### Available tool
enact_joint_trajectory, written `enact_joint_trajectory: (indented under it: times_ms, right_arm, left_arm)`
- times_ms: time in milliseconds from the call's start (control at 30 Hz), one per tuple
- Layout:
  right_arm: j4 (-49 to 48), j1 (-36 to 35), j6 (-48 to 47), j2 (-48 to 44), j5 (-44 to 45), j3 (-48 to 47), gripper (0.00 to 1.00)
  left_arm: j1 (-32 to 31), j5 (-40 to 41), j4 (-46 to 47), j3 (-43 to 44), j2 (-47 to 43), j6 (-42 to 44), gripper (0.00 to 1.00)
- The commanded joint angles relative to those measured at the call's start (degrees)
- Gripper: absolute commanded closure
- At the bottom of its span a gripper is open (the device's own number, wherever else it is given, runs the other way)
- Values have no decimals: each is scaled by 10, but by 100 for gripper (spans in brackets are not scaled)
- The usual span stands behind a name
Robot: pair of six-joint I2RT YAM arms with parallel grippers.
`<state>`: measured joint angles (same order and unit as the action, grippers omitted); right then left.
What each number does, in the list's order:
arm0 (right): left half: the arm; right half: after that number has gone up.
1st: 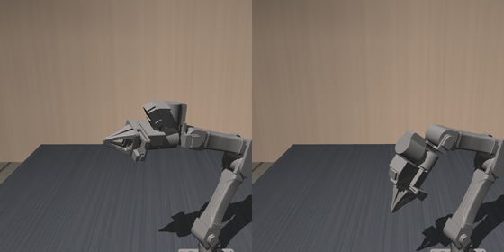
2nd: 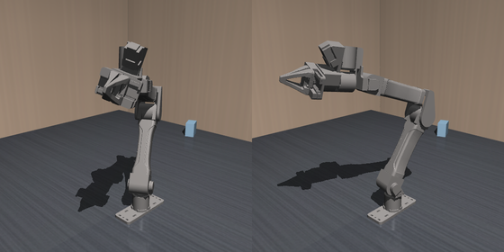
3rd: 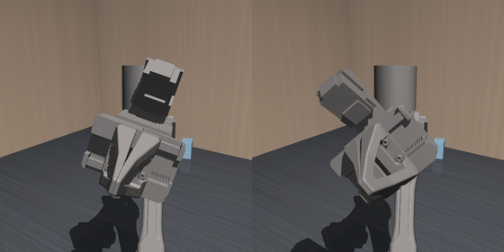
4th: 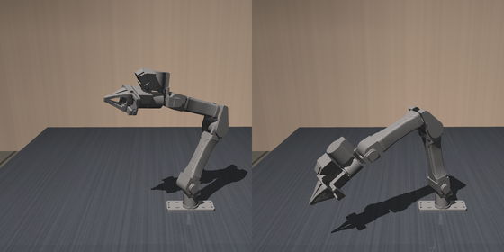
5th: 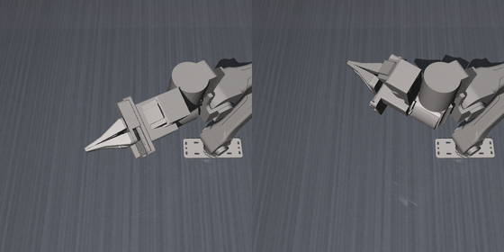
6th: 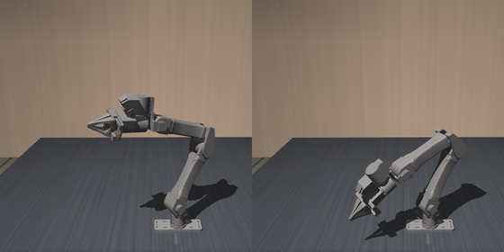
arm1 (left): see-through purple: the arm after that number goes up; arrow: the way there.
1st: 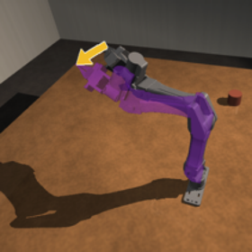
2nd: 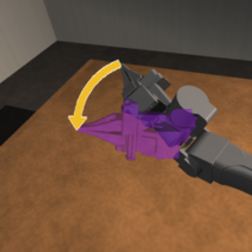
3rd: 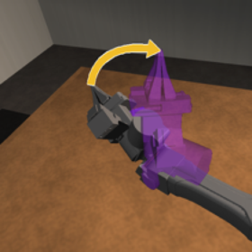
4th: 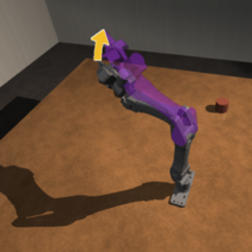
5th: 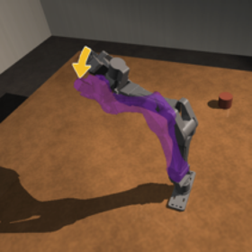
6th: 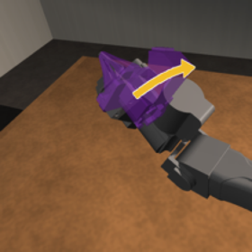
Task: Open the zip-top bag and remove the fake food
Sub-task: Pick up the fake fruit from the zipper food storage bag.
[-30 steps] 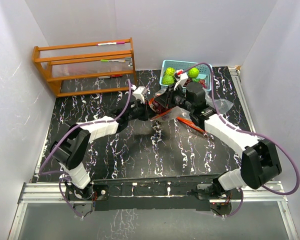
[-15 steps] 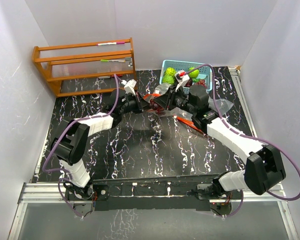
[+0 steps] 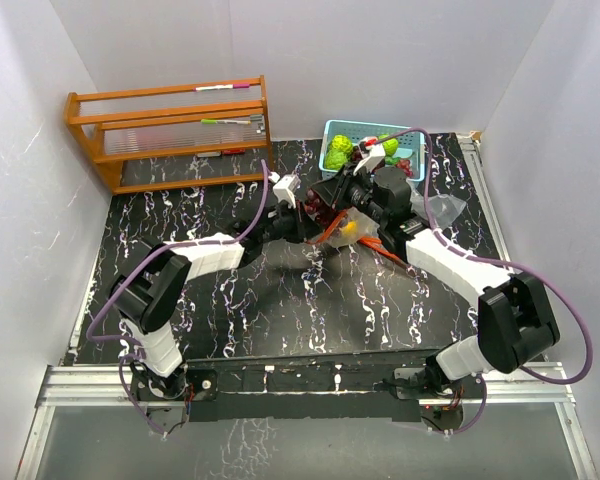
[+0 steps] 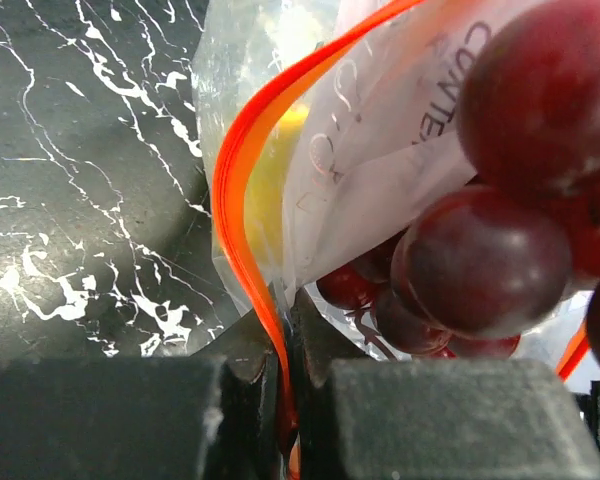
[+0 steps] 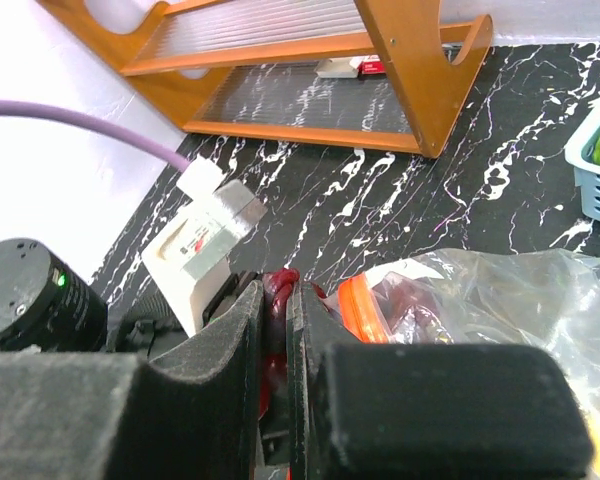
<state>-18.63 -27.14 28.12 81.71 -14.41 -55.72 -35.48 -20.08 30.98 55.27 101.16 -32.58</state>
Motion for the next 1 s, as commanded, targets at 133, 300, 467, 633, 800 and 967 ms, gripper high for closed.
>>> enact_joint_trajectory:
  times_ms: [133, 300, 467, 633, 800, 967]
  right_arm:
    - [-170, -1, 59, -32, 1, -75, 92]
    - [-174, -1, 87, -70, -58, -46, 92]
    - [-148, -1, 79, -103, -54, -21, 92]
    - [-116, -1, 51, -103, -91, -23, 92]
    - [-137, 0, 48, -91, -70, -29, 92]
    - [-141, -1, 26, -19, -103, -57, 92]
  left_arm:
    - [-1, 26, -73, 9, 27, 19, 100]
    - [65, -28, -29, 37, 63, -41, 100]
    - [107, -22, -28, 47, 66, -54, 100]
    - [120, -28, -23, 52, 64, -61, 99]
    - [97, -22, -26, 42, 65, -39, 98]
    - [50, -10, -54, 51, 48, -6, 94]
